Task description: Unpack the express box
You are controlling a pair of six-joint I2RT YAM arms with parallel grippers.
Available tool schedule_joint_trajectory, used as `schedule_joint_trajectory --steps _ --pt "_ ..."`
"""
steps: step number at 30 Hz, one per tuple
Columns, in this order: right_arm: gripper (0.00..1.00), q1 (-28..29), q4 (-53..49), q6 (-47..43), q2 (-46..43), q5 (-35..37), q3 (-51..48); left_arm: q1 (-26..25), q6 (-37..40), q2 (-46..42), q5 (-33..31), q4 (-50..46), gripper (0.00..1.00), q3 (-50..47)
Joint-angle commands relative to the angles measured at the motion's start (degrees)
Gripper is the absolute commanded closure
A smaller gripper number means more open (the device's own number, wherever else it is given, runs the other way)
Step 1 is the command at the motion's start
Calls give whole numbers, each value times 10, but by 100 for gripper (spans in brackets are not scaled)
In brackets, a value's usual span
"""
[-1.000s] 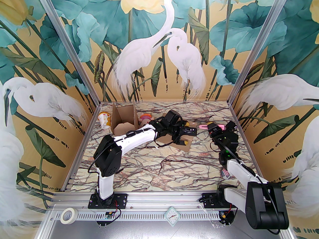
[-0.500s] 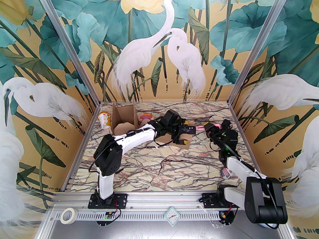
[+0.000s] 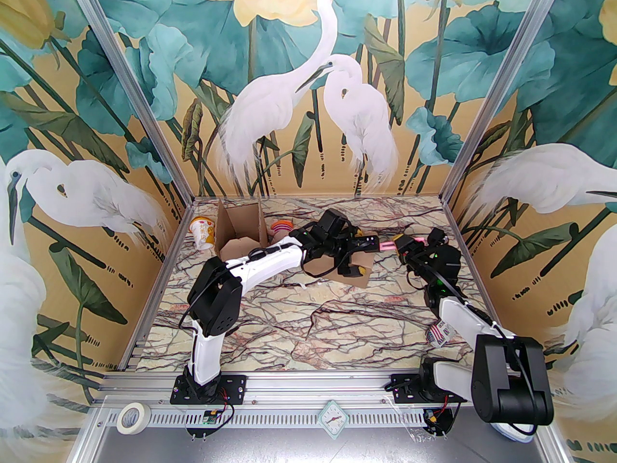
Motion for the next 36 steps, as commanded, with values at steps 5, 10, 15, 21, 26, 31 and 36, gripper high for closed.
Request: schedule_joint_trajectory --steps 5,10,15,21,26,31,36 --pt "100 12 -66 24 -27 -94 12 32 -79 12 -76 45 1 20" --pt "100 12 -102 6 -43 -109 15 35 -106 13 -93 45 1 26" --pt "100 11 -131 -13 -55 -120 15 36 -114 13 -98 29 3 29" --pt "100 -5 -128 4 -58 -131 18 37 -65 -15 -33 2 7 -13" --pt "100 -7 -181 -2 -50 -141 42 24 18 -63 48 14 8 -89" --pt "100 -6 -188 -1 -62 -134 36 2 53 -57 44 -42 7 -63" --pt "100 -6 -196 16 -81 -125 28 -5 60 -62 36 -46 3 -61"
